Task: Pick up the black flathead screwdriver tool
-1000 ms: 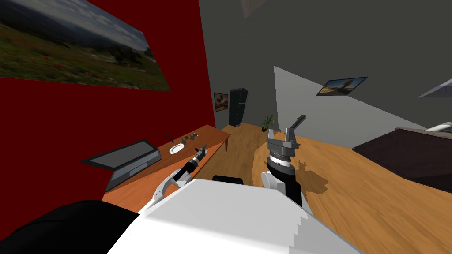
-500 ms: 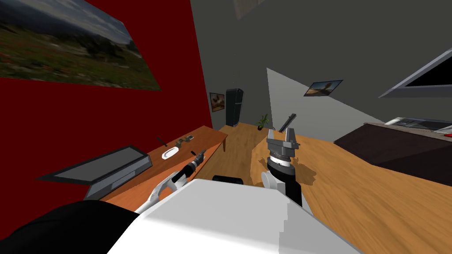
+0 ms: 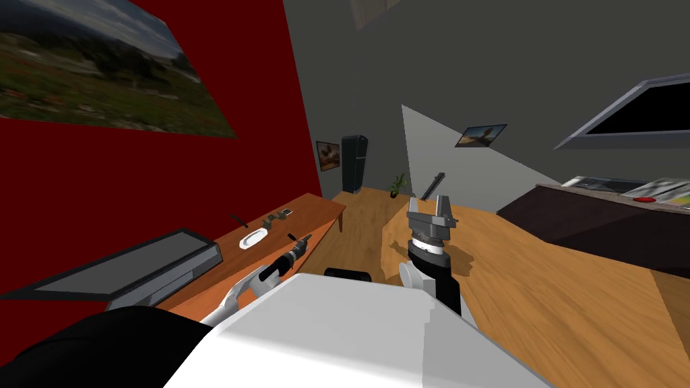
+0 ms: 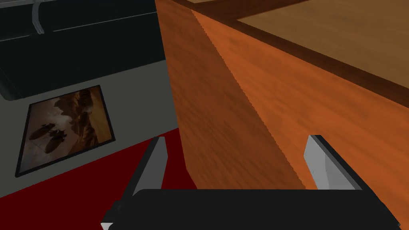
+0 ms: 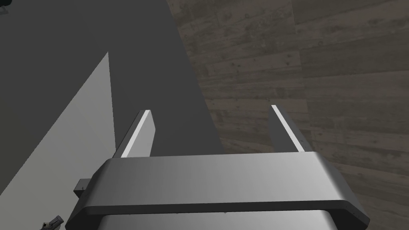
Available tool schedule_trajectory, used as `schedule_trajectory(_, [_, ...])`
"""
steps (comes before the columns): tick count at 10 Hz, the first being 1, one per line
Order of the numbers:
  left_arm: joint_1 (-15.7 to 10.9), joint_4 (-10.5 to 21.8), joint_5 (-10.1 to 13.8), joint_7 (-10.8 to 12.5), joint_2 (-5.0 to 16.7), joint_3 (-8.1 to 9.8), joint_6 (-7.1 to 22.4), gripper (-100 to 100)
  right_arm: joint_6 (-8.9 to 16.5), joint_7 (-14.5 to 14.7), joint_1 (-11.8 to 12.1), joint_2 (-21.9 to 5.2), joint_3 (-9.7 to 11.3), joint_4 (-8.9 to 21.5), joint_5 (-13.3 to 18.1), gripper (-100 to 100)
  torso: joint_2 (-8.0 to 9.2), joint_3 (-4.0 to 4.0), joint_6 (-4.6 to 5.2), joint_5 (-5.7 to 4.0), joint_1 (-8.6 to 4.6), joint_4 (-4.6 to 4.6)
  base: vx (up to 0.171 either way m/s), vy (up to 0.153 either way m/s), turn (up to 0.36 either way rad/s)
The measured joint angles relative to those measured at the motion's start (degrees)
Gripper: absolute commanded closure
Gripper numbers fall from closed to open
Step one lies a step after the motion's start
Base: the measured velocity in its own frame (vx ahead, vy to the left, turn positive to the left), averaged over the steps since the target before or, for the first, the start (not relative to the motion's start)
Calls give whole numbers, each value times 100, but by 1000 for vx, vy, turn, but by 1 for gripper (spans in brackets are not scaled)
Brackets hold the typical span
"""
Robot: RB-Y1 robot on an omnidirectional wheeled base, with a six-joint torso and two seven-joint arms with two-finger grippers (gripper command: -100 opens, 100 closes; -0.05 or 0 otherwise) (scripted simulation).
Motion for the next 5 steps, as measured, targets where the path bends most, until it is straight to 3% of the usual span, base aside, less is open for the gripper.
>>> schedule_trajectory(1, [-50, 91, 37, 48, 96, -67, 161, -100, 0, 0, 0, 0, 0, 0, 0, 0, -3, -2, 3, -1, 1, 0, 55, 36, -216])
schedule_trajectory(4, [-175, 776, 228, 340, 576, -453, 452, -100, 0, 0, 0, 0, 0, 0, 0, 0, -17, -9, 1, 2, 13, -3, 64, 39, -151])
schedule_trajectory(5, [-126, 837, 248, 390, 663, -480, 516, -100, 0, 0, 1, 0, 0, 0, 0, 0, -13, -8, -2, 1, 7, -3, 52, 23, -112])
